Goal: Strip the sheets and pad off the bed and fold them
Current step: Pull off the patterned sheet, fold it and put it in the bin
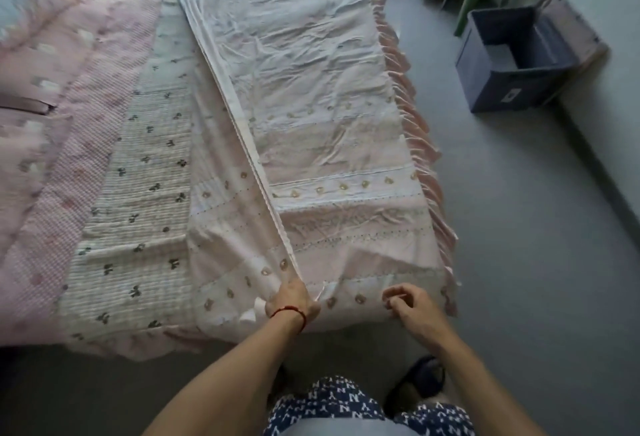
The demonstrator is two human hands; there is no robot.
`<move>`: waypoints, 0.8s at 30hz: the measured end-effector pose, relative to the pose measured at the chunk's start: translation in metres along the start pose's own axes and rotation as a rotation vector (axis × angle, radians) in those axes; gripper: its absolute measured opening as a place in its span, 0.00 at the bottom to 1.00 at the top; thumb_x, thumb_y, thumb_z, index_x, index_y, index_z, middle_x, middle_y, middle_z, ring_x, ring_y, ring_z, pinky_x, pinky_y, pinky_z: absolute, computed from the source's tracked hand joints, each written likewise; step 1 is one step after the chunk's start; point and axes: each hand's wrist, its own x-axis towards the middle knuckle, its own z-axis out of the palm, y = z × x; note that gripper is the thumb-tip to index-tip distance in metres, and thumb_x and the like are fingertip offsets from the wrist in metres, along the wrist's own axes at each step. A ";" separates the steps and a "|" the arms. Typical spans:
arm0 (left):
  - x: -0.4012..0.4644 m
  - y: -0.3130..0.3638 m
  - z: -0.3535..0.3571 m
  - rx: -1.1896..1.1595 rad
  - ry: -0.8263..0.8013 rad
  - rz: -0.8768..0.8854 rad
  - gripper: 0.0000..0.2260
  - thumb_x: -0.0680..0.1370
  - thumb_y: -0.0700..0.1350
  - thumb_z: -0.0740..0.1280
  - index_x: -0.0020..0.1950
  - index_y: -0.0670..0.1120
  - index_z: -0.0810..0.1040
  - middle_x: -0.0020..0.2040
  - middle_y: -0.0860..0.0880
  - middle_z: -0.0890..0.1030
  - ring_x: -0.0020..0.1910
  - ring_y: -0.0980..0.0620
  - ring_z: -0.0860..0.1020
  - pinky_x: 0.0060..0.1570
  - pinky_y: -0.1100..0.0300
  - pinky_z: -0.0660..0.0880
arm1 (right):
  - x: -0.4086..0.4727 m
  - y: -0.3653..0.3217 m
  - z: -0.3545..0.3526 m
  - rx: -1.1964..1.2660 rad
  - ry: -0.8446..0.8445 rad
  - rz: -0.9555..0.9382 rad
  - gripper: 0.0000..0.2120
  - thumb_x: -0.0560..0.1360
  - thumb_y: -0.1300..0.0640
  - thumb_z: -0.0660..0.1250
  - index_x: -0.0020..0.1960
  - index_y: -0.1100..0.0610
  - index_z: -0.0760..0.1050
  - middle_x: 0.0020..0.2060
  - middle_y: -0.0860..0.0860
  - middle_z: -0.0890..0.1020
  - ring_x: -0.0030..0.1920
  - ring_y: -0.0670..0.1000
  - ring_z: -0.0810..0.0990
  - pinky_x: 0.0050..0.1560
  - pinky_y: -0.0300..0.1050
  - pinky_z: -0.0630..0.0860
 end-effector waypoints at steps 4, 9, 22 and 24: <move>-0.037 0.030 0.018 -0.023 0.094 -0.153 0.21 0.78 0.56 0.67 0.66 0.46 0.74 0.55 0.46 0.81 0.52 0.44 0.80 0.50 0.53 0.78 | 0.006 0.021 -0.073 -0.061 -0.082 -0.026 0.11 0.79 0.63 0.65 0.48 0.50 0.81 0.43 0.51 0.86 0.44 0.52 0.85 0.47 0.49 0.82; -0.069 0.067 0.048 -0.094 0.056 -0.244 0.16 0.78 0.44 0.67 0.66 0.46 0.74 0.54 0.46 0.81 0.52 0.44 0.80 0.47 0.55 0.77 | 0.018 0.004 -0.133 -0.156 -0.153 -0.101 0.08 0.79 0.62 0.65 0.52 0.53 0.81 0.42 0.51 0.86 0.42 0.50 0.84 0.40 0.42 0.79; 0.018 0.236 0.100 -0.162 -0.557 -0.161 0.10 0.81 0.43 0.59 0.60 0.43 0.75 0.57 0.40 0.80 0.51 0.45 0.79 0.61 0.49 0.77 | 0.149 -0.033 -0.302 -0.403 -0.349 -0.302 0.08 0.82 0.54 0.65 0.58 0.49 0.80 0.51 0.44 0.84 0.49 0.40 0.82 0.46 0.32 0.77; 0.055 0.292 0.077 -0.314 -0.337 -0.177 0.05 0.78 0.43 0.60 0.45 0.46 0.75 0.44 0.46 0.78 0.42 0.47 0.76 0.51 0.54 0.77 | 0.182 -0.047 -0.346 -0.411 -0.309 -0.310 0.07 0.82 0.55 0.65 0.57 0.49 0.80 0.49 0.44 0.84 0.46 0.40 0.82 0.44 0.32 0.77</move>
